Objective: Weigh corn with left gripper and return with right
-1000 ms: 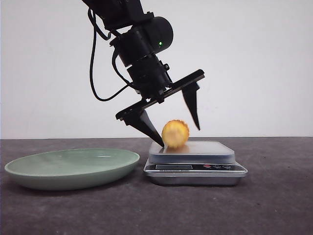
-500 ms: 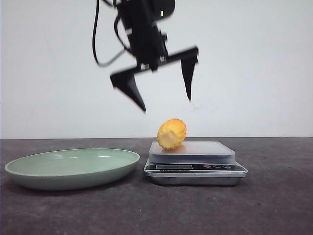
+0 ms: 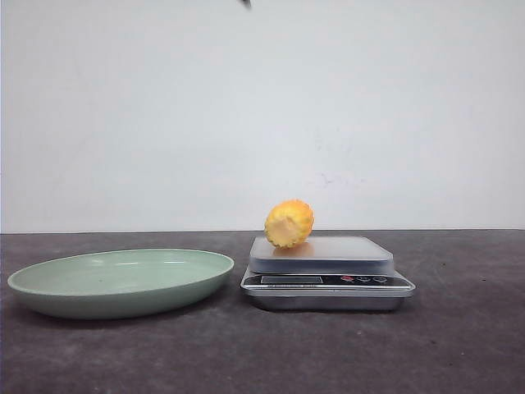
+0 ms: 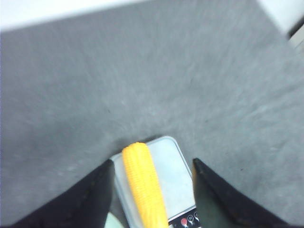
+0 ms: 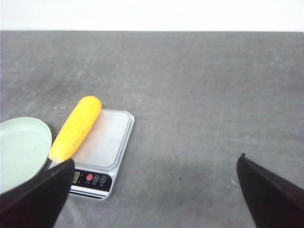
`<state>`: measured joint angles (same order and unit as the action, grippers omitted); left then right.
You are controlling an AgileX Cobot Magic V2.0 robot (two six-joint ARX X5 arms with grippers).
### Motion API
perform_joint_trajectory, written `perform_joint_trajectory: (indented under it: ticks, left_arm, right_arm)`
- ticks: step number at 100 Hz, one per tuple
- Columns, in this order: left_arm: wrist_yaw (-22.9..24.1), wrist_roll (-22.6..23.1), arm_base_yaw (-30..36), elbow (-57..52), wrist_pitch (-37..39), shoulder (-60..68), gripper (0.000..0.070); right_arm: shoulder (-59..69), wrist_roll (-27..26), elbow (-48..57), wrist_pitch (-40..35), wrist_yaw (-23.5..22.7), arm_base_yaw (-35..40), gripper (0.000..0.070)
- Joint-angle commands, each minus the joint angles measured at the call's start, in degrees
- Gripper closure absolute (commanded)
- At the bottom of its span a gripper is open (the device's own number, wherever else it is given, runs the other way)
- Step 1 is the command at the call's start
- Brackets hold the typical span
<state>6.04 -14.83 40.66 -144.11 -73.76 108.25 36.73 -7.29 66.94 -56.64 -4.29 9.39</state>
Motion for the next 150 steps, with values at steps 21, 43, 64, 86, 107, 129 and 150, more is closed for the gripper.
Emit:
perform_joint_trajectory:
  ticks: [21, 43, 64, 86, 107, 129, 150]
  left_arm:
    - [5.07, 2.58, 3.63, -2.62, -10.01, -17.77, 0.0434]
    - [5.46, -1.14, 6.71, -2.6, -10.01, -34.32, 0.0514]
    - [5.35, -1.75, 6.58, -0.96, -10.29, -48.04, 0.0688]
    - [4.87, -4.72, 6.25, 8.07, -10.49, -63.41, 0.0698]
    - [4.02, -5.29, 4.61, 25.2, -10.49, -79.17, 0.0698]
    - [3.52, -9.4, 2.54, 42.75, -10.47, -92.28, 0.0698]
    - [3.06, -12.79, 0.7, 50.88, -10.47, -96.21, 0.0698]
  right_arm:
    - [0.28, 0.35, 0.87, 1.49, 0.17, 0.24, 0.0]
    - [0.28, 0.04, 0.87, 0.81, -0.52, 0.24, 0.0]
    - [0.26, 0.87, 0.87, -1.27, -3.89, 0.24, 0.0]
    - [0.31, 0.46, 0.87, -0.35, -7.15, 0.24, 0.0]
    - [2.84, -3.52, 0.87, 6.97, -14.05, 0.24, 0.0]
    - [10.95, -10.32, 0.87, 17.51, -17.03, 1.9, 0.0]
    - [24.04, -13.18, 0.9, 26.47, -12.57, 9.97, 0.0]
